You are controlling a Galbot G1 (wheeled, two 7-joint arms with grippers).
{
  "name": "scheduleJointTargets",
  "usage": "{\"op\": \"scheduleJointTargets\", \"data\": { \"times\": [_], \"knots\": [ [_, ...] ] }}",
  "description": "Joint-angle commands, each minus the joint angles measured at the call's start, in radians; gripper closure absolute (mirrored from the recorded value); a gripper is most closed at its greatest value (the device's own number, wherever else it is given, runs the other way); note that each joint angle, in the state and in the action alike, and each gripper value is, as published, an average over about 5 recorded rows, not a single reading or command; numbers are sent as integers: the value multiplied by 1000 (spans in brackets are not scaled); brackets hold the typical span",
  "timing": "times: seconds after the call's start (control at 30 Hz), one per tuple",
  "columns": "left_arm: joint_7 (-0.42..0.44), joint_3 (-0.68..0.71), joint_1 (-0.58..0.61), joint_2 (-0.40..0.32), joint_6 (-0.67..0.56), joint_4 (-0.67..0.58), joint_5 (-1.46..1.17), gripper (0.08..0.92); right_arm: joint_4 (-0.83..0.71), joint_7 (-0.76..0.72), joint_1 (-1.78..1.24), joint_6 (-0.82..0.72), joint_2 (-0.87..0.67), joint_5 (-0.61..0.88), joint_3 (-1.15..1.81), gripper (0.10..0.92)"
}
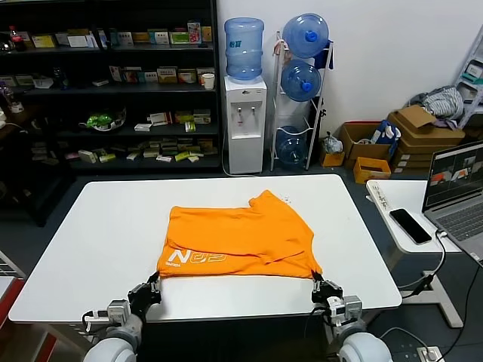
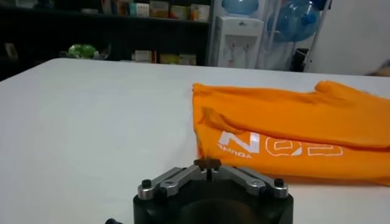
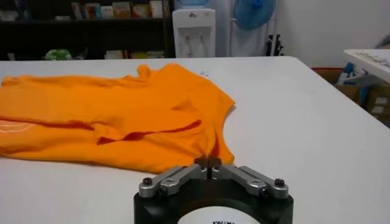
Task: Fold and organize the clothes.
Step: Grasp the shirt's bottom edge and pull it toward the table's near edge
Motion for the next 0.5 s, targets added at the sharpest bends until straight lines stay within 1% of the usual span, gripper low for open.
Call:
{"op": "scheduleJointTargets", "data": {
  "times": [0.03,0.17,0.3,0.33,0.43,0.5],
  "knots": [
    [-42,-27,110,50,27,-98,-32,909,117,25,-114,-21,-75,43,23,901],
    [-45,-49,206,73,26,-153,-43,909,178,43,-180,-35,-103,62,47,901],
    [-38,-65,278,78,26,-199,-44,909,207,52,-221,-43,-113,60,63,898],
    [-37,-67,290,76,30,-210,-42,909,212,52,-225,-48,-114,58,65,888],
    [-39,-72,313,74,43,-245,-39,897,238,47,-234,-66,-119,57,67,826],
    [-48,-75,321,80,50,-275,-40,860,275,53,-232,-79,-128,60,64,766]
  ]
}}
